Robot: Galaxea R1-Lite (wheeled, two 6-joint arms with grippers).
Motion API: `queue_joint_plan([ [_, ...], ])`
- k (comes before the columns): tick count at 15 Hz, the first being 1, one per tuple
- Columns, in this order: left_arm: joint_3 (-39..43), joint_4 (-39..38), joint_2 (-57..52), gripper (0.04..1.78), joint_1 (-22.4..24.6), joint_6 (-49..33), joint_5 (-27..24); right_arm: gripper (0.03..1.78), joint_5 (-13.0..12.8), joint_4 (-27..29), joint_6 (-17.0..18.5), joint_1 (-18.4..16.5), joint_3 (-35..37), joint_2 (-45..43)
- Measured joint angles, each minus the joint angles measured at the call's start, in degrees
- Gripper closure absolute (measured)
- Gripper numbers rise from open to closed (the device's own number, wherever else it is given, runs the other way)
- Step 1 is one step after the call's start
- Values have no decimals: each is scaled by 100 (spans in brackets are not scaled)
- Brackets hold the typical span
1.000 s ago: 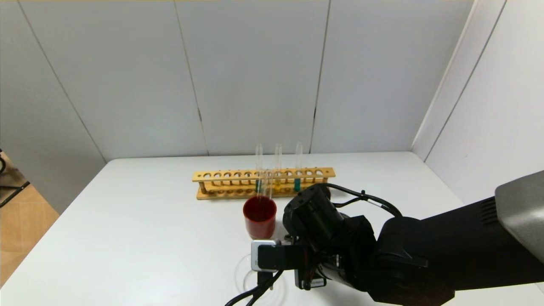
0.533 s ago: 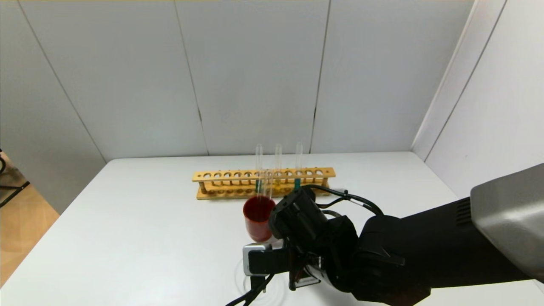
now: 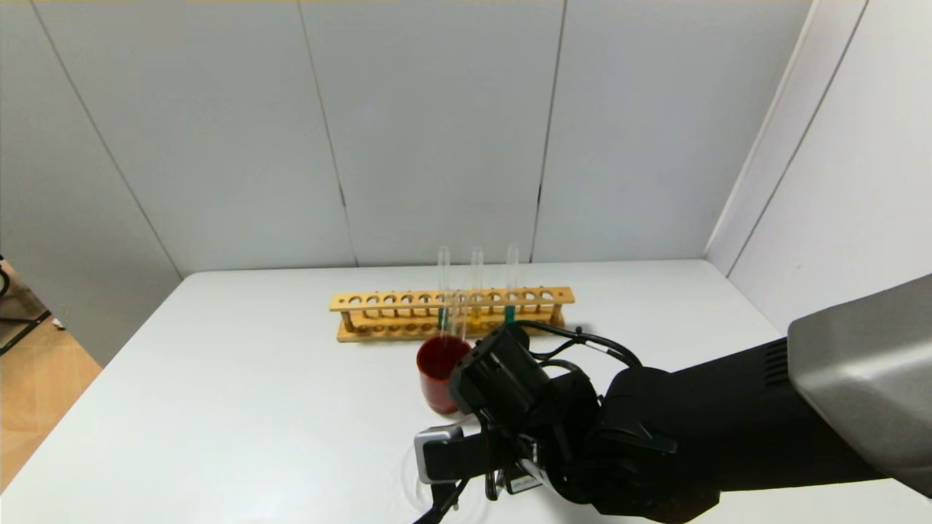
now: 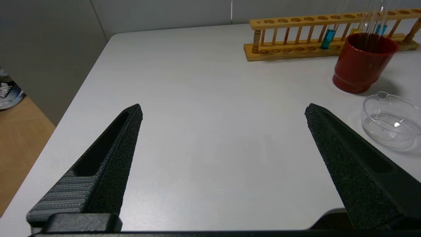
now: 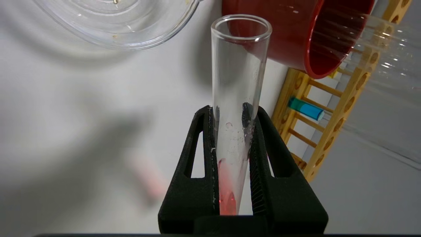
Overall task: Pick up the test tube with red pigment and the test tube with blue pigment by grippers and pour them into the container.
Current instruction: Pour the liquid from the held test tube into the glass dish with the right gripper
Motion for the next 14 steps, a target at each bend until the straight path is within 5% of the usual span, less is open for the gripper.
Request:
queue_joint_plan([
  [14, 0, 0, 0, 7, -2, 2, 2, 146, -650, 517, -377, 247, -528, 366],
])
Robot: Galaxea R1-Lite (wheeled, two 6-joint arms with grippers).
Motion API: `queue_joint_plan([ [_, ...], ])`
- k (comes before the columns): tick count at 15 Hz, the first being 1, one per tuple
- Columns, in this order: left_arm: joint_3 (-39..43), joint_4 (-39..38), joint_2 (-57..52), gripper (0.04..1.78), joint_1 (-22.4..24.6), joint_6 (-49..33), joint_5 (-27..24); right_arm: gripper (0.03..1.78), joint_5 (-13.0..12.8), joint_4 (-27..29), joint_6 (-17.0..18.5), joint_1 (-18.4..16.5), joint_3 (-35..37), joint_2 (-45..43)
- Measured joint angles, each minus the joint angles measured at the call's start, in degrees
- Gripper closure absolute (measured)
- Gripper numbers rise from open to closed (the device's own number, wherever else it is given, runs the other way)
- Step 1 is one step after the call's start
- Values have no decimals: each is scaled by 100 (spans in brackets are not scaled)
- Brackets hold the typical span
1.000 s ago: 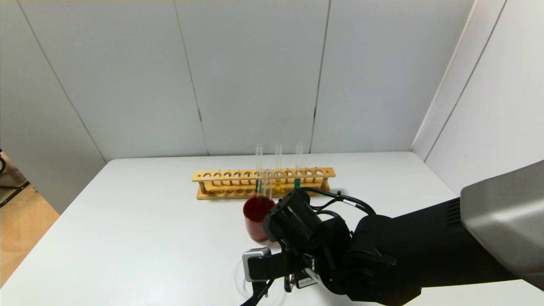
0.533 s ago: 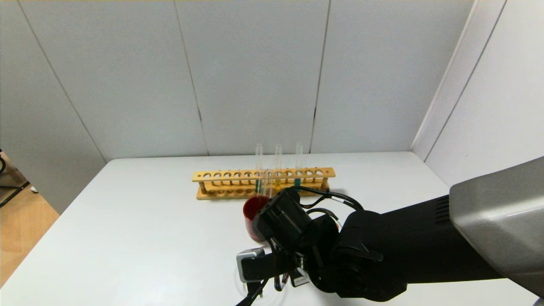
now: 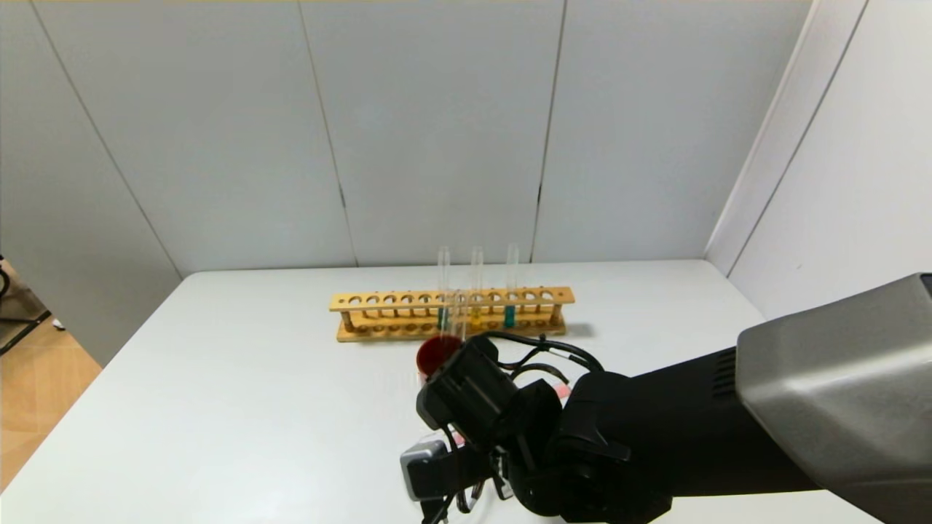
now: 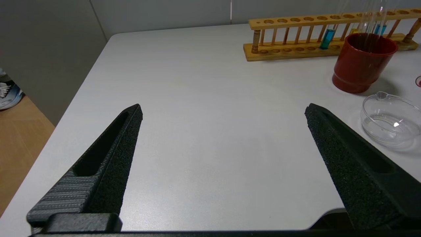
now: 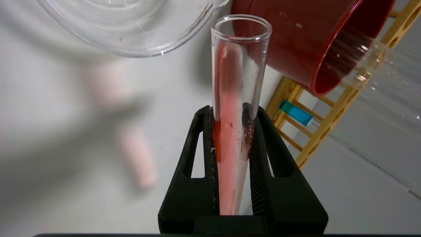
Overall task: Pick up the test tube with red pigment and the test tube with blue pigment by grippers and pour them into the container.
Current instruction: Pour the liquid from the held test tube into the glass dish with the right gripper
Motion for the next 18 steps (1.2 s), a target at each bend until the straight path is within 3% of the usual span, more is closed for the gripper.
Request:
queue_joint_plan([
  [1, 0, 0, 0, 7, 2, 0, -2, 146, -119, 55, -23, 13, -46, 26],
  [18, 0, 0, 0, 7, 2, 0, -2, 146, -753, 973, -401, 184, -738, 221],
])
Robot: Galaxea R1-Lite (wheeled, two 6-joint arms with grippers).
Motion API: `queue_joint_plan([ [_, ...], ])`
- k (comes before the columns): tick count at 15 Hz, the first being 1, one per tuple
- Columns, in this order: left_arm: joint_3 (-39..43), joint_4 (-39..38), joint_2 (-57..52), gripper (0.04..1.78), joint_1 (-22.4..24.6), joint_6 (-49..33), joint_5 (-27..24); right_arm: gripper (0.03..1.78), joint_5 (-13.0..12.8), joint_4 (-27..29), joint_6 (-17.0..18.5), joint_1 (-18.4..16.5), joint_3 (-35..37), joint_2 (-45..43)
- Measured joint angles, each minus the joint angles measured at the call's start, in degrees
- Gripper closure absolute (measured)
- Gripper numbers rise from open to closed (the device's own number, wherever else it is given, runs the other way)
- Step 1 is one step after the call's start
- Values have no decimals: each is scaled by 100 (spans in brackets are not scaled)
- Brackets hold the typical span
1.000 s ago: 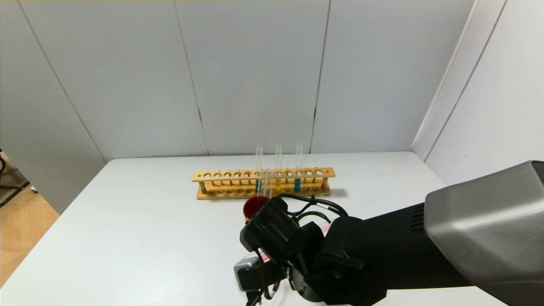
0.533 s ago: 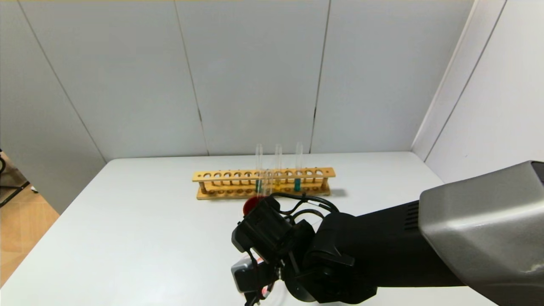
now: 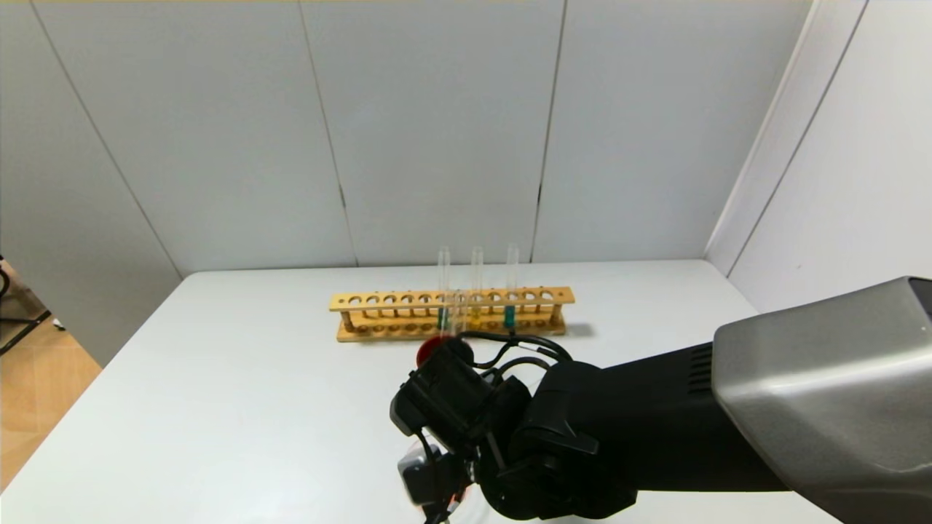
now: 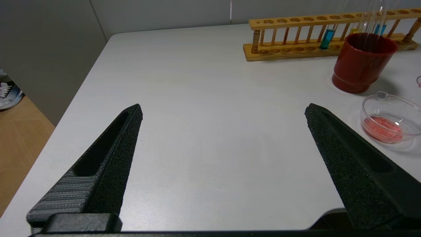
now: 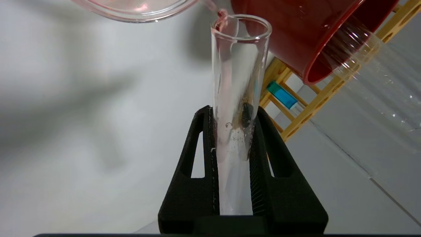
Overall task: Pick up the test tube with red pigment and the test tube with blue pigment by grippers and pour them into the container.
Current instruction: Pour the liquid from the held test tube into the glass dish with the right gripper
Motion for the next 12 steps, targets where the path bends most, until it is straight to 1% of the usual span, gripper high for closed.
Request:
queue_joint_plan([
  [3, 0, 2, 0, 7, 0, -2, 2, 146, -149, 6, -115, 52, -61, 39],
  [5, 0, 0, 0, 7, 0, -2, 0, 146, -193, 9, -154, 83, -74, 59],
  [12, 0, 0, 0, 7, 0, -2, 0, 146, -196, -2, -154, 127, -94, 111],
])
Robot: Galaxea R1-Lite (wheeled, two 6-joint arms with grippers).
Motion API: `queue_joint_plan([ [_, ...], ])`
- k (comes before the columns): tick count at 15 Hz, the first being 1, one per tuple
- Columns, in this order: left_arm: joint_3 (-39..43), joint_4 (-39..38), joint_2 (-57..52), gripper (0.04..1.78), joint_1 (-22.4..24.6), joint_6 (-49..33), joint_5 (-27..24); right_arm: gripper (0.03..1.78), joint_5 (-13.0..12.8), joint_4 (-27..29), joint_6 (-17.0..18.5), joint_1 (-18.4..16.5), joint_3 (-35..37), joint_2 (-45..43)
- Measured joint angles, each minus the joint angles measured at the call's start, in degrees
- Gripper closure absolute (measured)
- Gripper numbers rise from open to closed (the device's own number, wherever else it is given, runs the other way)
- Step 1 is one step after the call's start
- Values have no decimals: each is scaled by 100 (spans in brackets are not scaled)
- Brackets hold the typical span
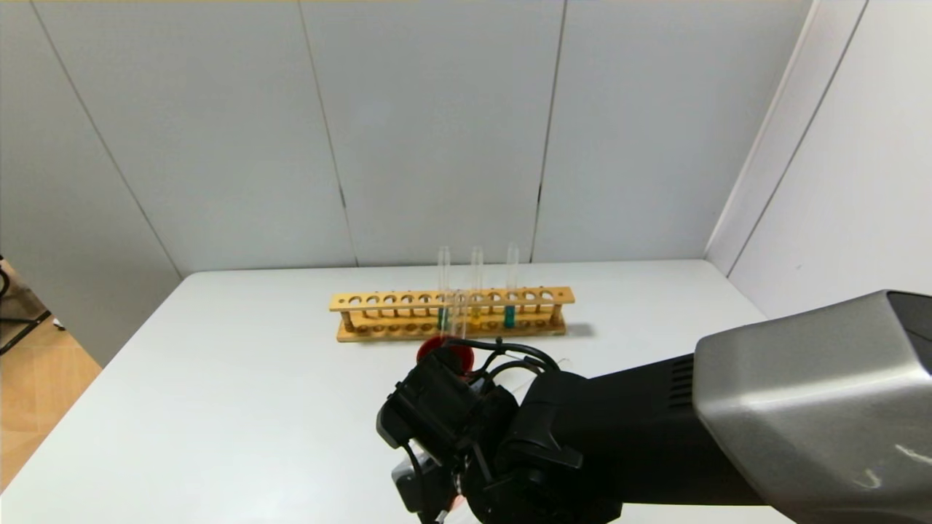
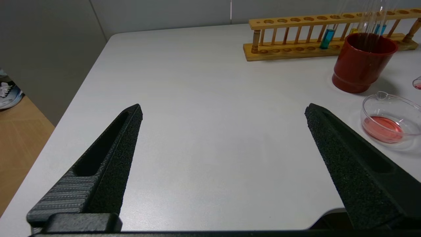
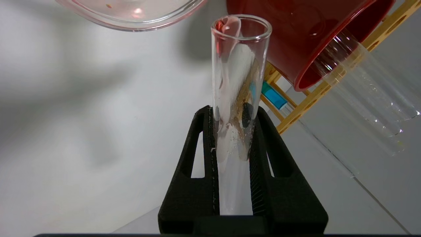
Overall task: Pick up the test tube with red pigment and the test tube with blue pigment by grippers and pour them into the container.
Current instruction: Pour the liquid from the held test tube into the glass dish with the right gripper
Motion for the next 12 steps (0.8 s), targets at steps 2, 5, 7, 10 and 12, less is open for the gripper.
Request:
queue_joint_plan([
  [2, 0, 0, 0, 7, 0, 2, 0, 146, -38, 9, -5, 20, -2, 16],
  [5, 0, 0, 0, 7, 0, 0, 0, 146, -90, 11, -24, 65, -4, 44],
  [7, 0, 0, 0, 7, -2, 2, 0, 146, -263, 20, -80, 113, -9, 60],
  [10, 0, -2, 0, 7, 0, 0, 0, 146, -316, 22, -160, 172, -28, 77],
  [12, 0, 2, 0, 7, 0, 2, 2, 146, -324, 24, -218, 210, -89, 110],
])
